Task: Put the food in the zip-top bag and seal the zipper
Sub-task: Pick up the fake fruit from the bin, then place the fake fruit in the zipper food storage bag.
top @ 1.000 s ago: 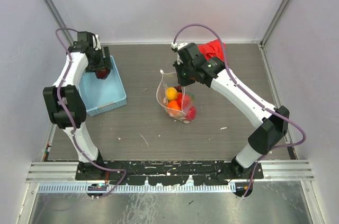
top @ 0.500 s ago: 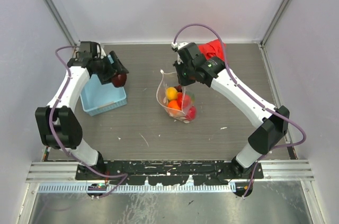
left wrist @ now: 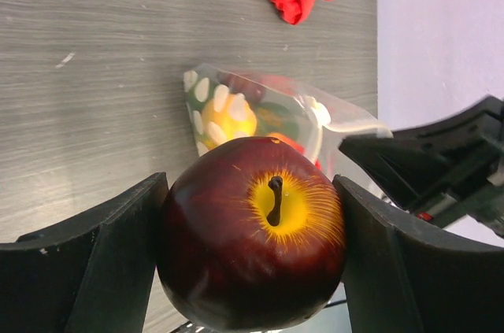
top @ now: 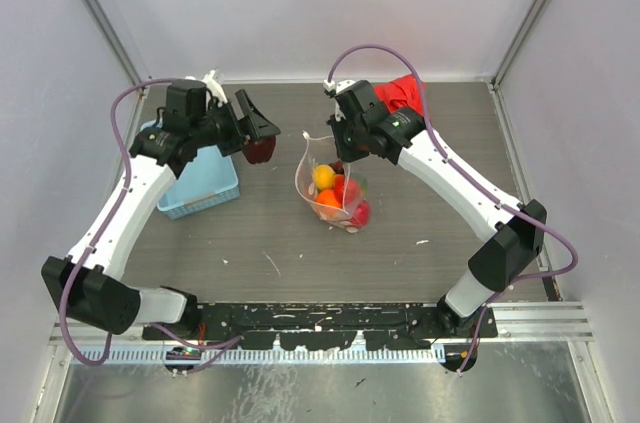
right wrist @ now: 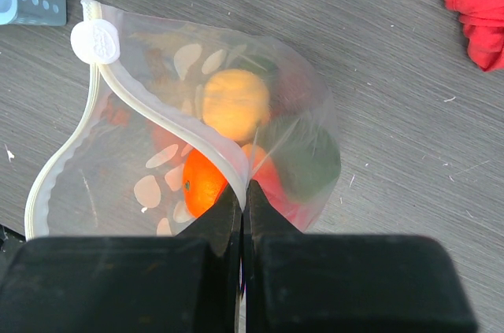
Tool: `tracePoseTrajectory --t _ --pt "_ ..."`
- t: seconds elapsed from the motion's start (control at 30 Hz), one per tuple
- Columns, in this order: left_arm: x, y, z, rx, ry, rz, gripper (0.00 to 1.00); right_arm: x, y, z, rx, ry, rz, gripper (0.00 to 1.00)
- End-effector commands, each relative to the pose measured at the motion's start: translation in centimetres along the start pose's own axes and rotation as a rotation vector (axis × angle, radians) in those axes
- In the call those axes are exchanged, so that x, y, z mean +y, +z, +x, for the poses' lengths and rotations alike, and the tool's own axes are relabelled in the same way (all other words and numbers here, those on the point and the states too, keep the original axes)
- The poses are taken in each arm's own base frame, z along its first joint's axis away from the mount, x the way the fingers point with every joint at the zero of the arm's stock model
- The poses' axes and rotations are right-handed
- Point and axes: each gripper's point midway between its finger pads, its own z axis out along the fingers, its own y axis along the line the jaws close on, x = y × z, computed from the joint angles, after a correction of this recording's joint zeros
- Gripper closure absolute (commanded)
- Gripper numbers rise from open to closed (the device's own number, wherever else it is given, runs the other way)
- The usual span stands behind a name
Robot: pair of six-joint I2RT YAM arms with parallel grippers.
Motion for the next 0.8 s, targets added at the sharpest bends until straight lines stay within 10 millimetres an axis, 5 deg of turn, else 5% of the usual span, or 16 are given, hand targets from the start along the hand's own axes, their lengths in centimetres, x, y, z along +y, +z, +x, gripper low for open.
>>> tracePoseTrajectory --t 0.0,0.33,0.77 --pt "-4.4 -1.8 -0.1 -0.074 0.051 0.121 0.40 0.5 -1.6 -2.5 -0.088 0.016 -0.015 1.00" --pt "-9.9 -2.2 3.4 -0.093 0.135 0.271 0.41 0.6 -1.6 -2.4 -0.088 0.020 -0.022 1.00" --pt "-11.3 0.9 6.9 -0.098 0.221 0.281 0.36 0.8 -1.6 -2.3 -0.084 0.023 -0.030 1.00"
